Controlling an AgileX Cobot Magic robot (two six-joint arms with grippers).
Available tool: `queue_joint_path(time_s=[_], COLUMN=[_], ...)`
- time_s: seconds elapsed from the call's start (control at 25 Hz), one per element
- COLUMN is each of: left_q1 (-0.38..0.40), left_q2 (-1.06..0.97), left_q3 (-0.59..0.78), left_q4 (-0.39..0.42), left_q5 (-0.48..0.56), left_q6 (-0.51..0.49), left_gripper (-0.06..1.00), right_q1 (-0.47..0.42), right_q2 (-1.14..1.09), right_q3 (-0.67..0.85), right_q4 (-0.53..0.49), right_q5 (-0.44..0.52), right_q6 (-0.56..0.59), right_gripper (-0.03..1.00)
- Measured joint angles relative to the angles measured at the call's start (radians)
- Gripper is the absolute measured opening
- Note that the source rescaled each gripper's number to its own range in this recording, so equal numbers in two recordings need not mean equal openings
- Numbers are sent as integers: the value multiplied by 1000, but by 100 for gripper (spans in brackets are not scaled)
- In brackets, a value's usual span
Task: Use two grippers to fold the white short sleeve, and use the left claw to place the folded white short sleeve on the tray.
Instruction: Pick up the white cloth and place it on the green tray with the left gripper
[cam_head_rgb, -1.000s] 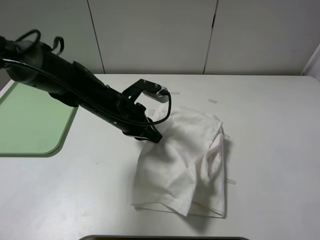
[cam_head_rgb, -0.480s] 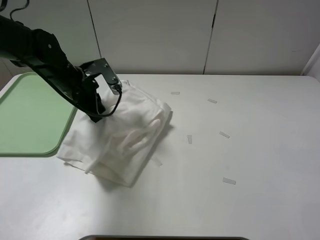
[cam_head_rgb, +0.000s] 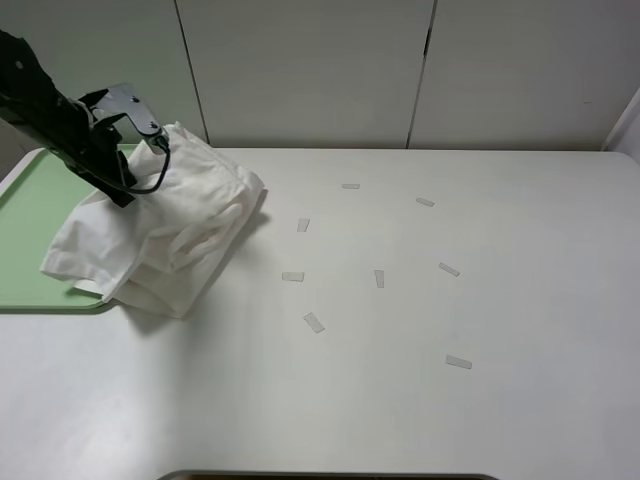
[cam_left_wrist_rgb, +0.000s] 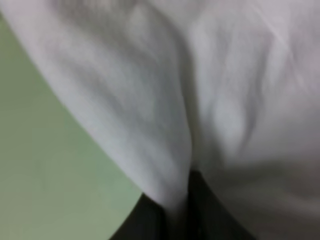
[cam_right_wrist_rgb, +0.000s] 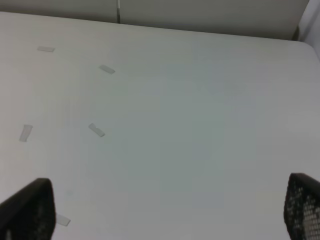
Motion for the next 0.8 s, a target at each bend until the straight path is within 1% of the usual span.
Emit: queue_joint_path(time_s=[0.04, 0.08, 0.24, 0.28, 0.48, 0.56, 0.6, 0.8], left_q1=[22, 88, 155, 155, 236, 287, 287, 335], left_q2=[0, 0, 0, 0, 0, 0, 0, 0], left_q3=[-1, -2, -2, -2, -2, -2, -2, -2], left_q4=[9, 40, 51, 51, 51, 52, 52, 54], left_q5=[-5, -9, -14, -14, -58, -77, -77, -90], left_q6=[0, -1, -3, -3, -4, -1, -1, 7], left_gripper=[5, 5, 5, 5, 4, 4, 4, 4], right_q1=[0, 0, 0, 0, 0, 0, 0, 0], right_q2=[0, 0, 0, 0, 0, 0, 0, 0], right_q3=[0, 0, 0, 0, 0, 0, 0, 0], right_q4=[0, 0, 0, 0, 0, 0, 0, 0], right_q5=[0, 0, 0, 0, 0, 0, 0, 0], right_q6=[0, 0, 0, 0, 0, 0, 0, 0], right_gripper=[100, 100, 100, 100, 100, 100, 100, 100])
